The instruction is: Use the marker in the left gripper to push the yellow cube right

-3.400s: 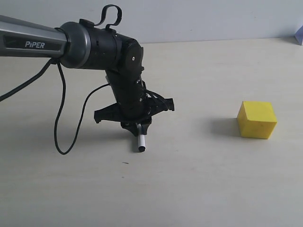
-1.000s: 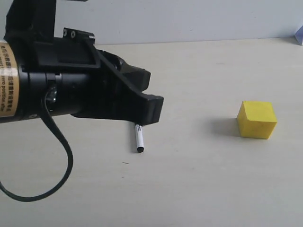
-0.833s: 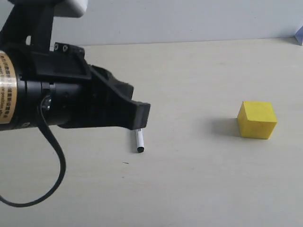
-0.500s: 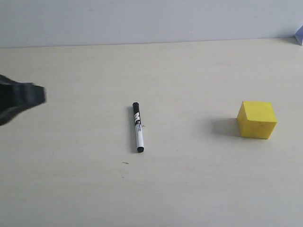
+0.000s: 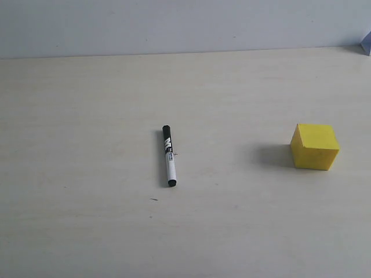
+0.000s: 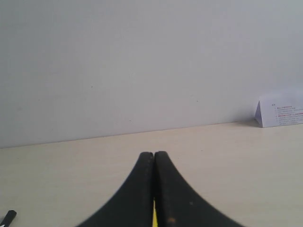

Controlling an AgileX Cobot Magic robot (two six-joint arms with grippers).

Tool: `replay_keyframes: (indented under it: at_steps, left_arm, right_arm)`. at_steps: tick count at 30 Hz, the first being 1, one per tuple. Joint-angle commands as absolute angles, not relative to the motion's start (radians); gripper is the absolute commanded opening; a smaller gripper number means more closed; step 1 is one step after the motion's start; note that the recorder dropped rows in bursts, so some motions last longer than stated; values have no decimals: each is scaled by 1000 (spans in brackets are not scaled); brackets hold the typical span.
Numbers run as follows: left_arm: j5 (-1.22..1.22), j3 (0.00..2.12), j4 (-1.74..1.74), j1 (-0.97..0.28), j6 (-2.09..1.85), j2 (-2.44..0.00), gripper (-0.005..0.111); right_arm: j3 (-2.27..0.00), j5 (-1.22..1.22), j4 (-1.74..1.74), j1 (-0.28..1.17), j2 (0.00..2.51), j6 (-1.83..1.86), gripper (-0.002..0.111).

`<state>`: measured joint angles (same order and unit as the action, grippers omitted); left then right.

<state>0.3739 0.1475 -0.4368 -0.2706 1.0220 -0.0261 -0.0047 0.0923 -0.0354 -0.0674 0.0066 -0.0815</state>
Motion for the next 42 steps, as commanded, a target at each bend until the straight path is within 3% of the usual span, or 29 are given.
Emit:
replay_keyframes:
  at_steps: [1, 14, 22, 42]
  left_arm:
    - [362, 85, -437, -237, 981, 0, 0]
    - [257, 0, -413, -237, 885, 0, 0]
    - [165, 0, -7, -235, -19, 0, 0]
    - [185, 0, -14, -171, -46, 0, 0]
  right_arm:
    - [0, 87, -39, -65, 0, -80, 0]
    - [0, 87, -39, -65, 0, -80, 0]
    - [0, 87, -39, -65, 0, -80, 0]
    - [0, 87, -39, -65, 0, -80, 0]
